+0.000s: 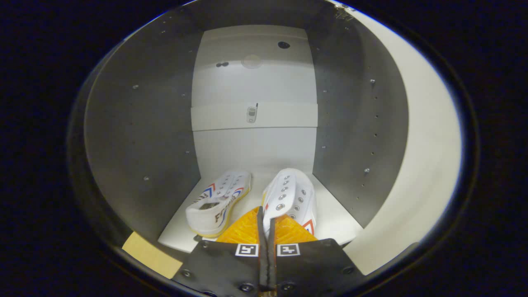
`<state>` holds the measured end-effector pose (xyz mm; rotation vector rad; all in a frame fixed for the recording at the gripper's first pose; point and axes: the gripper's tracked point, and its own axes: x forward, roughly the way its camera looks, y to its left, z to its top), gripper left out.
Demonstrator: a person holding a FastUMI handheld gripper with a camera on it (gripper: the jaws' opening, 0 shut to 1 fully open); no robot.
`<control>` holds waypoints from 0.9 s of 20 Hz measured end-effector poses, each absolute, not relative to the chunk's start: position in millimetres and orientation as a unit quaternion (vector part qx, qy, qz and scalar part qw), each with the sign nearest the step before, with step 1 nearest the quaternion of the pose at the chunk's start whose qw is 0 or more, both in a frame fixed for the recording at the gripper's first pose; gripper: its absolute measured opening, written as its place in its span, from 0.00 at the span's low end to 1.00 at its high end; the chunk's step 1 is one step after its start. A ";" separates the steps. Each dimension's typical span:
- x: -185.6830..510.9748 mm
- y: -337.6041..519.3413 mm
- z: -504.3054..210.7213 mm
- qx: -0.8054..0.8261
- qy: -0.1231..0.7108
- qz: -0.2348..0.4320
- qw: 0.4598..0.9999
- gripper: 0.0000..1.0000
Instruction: Open the shoe cabinet door, grab the shoes and put them into the shoe cabinet, then close the shoe cabinet door.
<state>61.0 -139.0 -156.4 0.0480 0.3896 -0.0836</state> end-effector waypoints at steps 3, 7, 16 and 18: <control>88.0 -150.9 -163.2 0.003 0.203 -0.049 0.978 0.02; 120.0 -162.1 -181.1 -0.010 0.225 -0.057 0.973 0.02; 137.4 -162.6 -198.2 -0.010 0.247 -0.062 0.967 0.03; 136.1 -165.1 -197.0 -0.015 0.246 -0.070 0.967 0.19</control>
